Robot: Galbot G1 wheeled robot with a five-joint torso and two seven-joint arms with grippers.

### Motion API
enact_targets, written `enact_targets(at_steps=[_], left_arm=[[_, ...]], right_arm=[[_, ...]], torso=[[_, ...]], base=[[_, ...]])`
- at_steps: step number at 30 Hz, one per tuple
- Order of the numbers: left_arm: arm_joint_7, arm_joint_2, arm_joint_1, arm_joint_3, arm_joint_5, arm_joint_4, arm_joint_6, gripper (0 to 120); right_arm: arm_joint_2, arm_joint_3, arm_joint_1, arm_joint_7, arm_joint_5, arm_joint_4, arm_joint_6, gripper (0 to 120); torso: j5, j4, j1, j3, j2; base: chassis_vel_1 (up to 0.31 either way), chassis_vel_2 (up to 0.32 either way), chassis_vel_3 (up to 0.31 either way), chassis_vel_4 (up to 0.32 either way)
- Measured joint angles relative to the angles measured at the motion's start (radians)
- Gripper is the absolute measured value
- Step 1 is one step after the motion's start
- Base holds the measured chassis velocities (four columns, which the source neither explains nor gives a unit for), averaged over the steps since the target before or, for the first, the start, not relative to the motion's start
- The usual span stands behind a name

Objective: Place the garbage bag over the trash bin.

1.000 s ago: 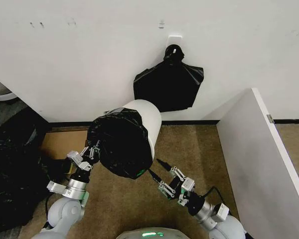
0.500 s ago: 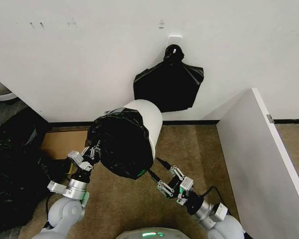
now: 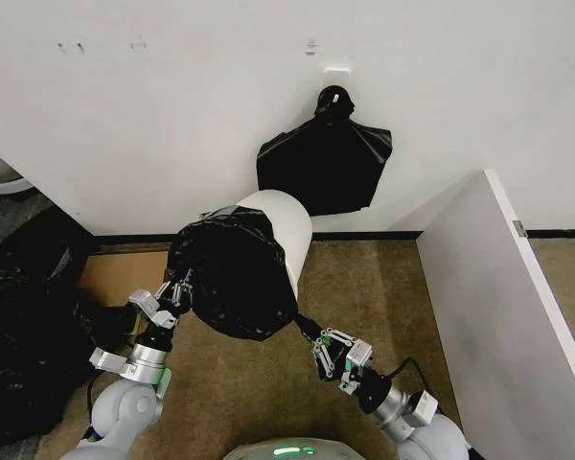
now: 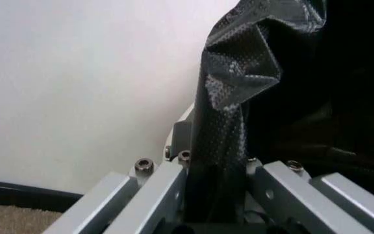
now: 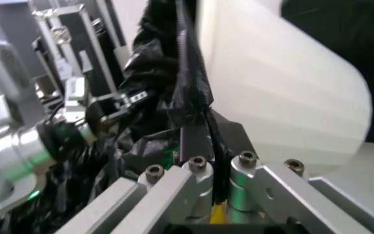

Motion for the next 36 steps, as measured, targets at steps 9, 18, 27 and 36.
enact_targets(at_steps=[9,18,27,36], left_arm=[[0.025,0.0,0.006,0.0,-0.015,-0.007,0.012,0],[0.019,-0.004,0.011,0.001,-0.043,-0.046,0.03,0],[-0.053,-0.015,0.022,0.006,-0.034,-0.09,0.056,0],[-0.155,-0.028,0.021,0.018,-0.024,-0.131,0.115,0]], right_arm=[[0.012,-0.016,0.005,0.044,0.148,-0.028,0.003,0],[0.026,-0.017,0.015,0.039,0.08,-0.082,0.027,0],[0.027,0.012,0.001,-0.053,-0.006,-0.12,0.126,15],[0.029,-0.014,-0.018,-0.148,-0.021,-0.109,0.134,43]], torso=[[0.0001,0.0,0.0,0.0,0.0],[0.0001,0.0,0.0,0.0,0.0],[0.0001,0.0,0.0,0.0,0.0],[0.0001,0.0,0.0,0.0,0.0]], base=[[0.0,0.0,0.0,0.0],[0.0,0.0,0.0,0.0],[0.0,0.0,0.0,0.0],[0.0,0.0,0.0,0.0]])
